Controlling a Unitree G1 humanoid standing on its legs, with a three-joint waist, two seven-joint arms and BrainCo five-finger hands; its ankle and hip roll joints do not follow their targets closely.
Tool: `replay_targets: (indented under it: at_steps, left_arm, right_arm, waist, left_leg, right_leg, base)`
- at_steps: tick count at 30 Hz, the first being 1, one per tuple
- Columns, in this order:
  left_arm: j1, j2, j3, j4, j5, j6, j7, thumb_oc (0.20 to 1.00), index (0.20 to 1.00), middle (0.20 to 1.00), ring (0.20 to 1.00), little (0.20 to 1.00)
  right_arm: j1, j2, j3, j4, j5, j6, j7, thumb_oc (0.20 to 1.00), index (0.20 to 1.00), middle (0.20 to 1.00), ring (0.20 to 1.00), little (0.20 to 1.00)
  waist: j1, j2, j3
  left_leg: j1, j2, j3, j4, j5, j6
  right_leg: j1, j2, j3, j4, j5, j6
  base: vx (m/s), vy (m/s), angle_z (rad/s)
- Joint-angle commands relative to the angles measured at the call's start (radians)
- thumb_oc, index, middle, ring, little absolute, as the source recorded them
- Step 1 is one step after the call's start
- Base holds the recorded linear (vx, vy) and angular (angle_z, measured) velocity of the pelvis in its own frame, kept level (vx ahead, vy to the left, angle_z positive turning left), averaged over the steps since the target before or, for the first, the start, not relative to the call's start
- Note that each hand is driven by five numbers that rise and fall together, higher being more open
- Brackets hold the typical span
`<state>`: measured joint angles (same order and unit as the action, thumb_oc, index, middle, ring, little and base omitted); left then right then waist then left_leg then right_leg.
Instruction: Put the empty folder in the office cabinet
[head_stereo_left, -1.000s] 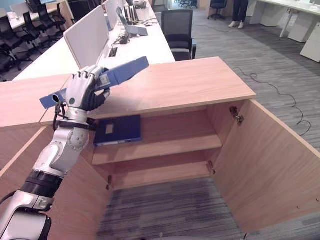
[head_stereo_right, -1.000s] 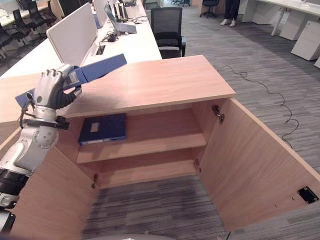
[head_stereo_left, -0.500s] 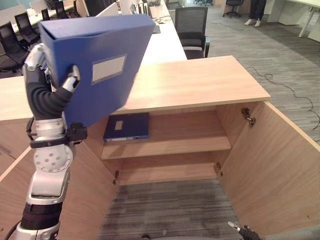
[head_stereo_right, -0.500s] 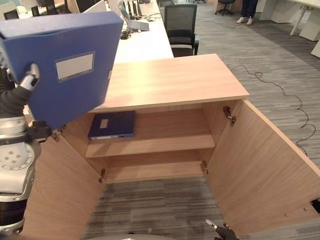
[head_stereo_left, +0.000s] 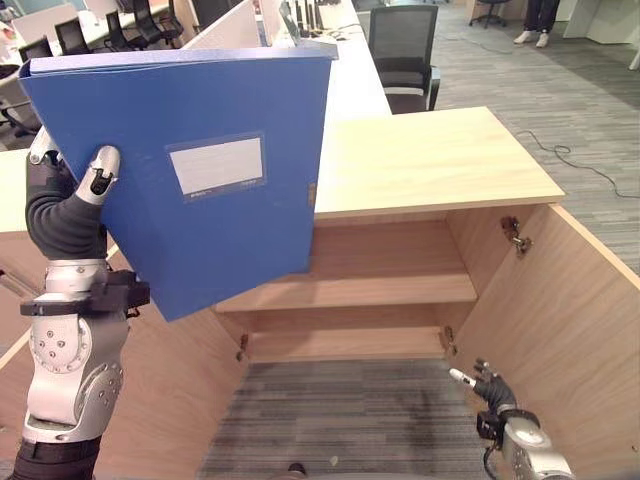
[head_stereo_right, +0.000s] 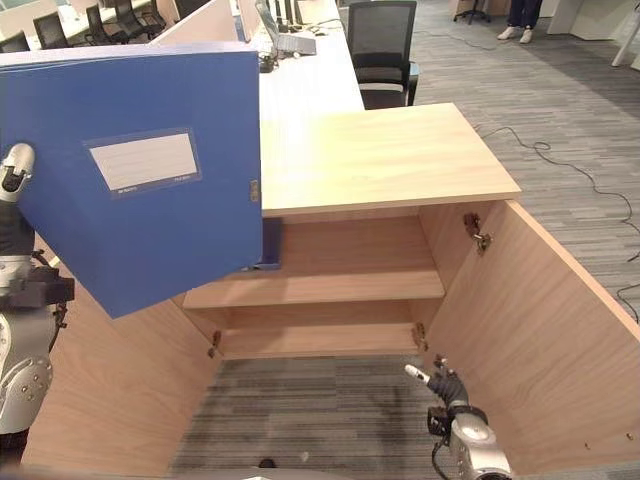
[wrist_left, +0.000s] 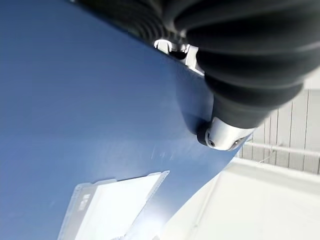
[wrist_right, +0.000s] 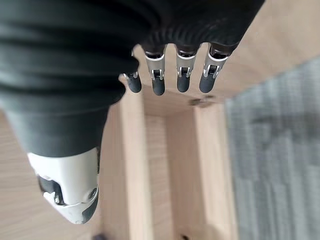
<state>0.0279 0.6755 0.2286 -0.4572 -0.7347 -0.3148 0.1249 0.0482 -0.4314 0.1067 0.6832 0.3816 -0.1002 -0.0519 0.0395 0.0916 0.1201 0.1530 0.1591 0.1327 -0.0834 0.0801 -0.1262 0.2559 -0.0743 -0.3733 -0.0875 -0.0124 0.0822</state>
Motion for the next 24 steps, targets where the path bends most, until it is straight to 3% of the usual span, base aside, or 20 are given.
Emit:
replay_targets:
  at_steps: [1, 11, 17, 24]
  left_arm:
    - [-0.006, 0.086, 0.08, -0.034, -0.082, -0.036, -0.022, 0.2, 0.2, 0.2, 0.2, 0.2]
    - [0.023, 0.081, 0.04, -0.04, -0.134, 0.006, -0.075, 0.2, 0.2, 0.2, 0.2, 0.2]
    - [-0.039, -0.023, -0.064, -0.011, -0.102, 0.057, -0.139, 0.2, 0.2, 0.2, 0.2, 0.2]
    - [-0.075, -0.062, -0.115, -0.001, -0.077, 0.068, -0.163, 0.2, 0.2, 0.2, 0.2, 0.2]
  right_arm:
    - [-0.059, -0.032, -0.012, -0.122, -0.021, -0.059, -0.002, 1.0, 1.0, 1.0, 1.0, 1.0]
    - [-0.07, -0.125, -0.048, -0.467, 0.049, -0.071, 0.096, 1.0, 1.0, 1.0, 1.0, 1.0]
    - [-0.14, -0.139, -0.001, -0.805, 0.232, -0.044, 0.289, 1.0, 1.0, 1.0, 1.0, 1.0]
    - [-0.197, -0.108, 0.071, -0.845, 0.31, -0.019, 0.344, 1.0, 1.0, 1.0, 1.0, 1.0]
  waist:
    - [-0.013, -0.053, -0.003]
    - [-0.014, -0.059, 0.001]
    - [-0.029, -0.071, -0.004]
    - [-0.032, -0.076, -0.007]
  left_leg:
    - [-0.011, 0.017, -0.026, 0.055, -0.028, -0.033]
    - [-0.011, 0.016, -0.027, 0.057, -0.031, -0.028]
    - [-0.005, 0.016, -0.022, 0.052, -0.034, -0.024]
    - [-0.005, 0.017, -0.019, 0.053, -0.037, -0.023]
  right_leg:
    - [-0.007, -0.016, 0.059, 0.01, -0.069, 0.041]
    - [-0.007, -0.016, 0.062, 0.014, -0.068, 0.04]
    - [-0.015, -0.018, 0.074, 0.015, -0.066, 0.041]
    - [-0.018, -0.02, 0.079, 0.016, -0.066, 0.039]
  base:
    - [0.0, 0.0, 0.0]
    - [0.0, 0.0, 0.0]
    - [0.0, 0.0, 0.0]
    - [0.0, 0.0, 0.0]
